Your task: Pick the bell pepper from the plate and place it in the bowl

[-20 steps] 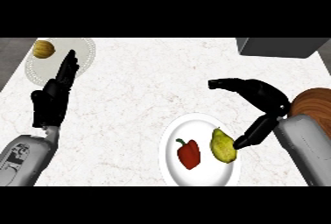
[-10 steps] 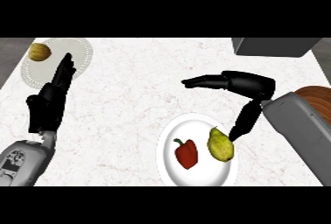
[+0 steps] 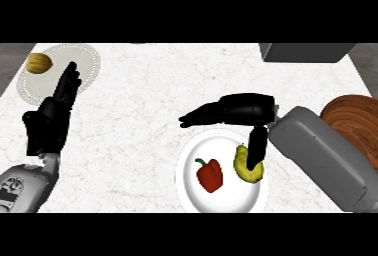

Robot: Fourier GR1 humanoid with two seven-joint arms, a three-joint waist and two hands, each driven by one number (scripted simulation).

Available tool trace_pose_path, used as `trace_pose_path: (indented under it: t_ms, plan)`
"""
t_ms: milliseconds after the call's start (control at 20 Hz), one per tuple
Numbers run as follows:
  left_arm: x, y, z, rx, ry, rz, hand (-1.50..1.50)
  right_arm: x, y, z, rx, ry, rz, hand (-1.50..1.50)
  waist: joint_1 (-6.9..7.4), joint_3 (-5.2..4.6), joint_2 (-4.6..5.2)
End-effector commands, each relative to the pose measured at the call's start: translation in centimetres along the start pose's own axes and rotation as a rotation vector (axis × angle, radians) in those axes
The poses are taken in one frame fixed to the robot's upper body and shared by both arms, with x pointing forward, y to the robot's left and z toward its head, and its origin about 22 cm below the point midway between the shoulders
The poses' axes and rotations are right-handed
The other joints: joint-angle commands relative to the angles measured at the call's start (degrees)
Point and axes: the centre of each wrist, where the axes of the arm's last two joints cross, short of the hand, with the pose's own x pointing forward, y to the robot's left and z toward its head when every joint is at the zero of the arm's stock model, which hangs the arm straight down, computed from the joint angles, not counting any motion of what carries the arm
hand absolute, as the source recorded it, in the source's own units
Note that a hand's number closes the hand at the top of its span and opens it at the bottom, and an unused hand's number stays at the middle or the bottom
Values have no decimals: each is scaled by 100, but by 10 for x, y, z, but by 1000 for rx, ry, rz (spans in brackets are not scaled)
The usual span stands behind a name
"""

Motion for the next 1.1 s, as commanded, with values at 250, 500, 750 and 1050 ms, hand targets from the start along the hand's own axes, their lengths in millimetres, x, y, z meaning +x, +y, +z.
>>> trace_pose_path:
  t_ms: [250,500,750,1050]
  plan:
    - [2,20,-3,11,5,2,0,7,41,-39,241,67,91,-150,-55,-2,-10]
    - [19,11,-1,8,5,3,0,-2,50,-54,248,155,153,-150,-42,1,-6]
    - [4,11,20,24,21,-5,0,-12,64,-40,243,151,134,-150,-51,1,-11]
    - [3,-4,-3,16,10,-12,0,-14,77,-79,259,157,114,-150,-69,0,-3]
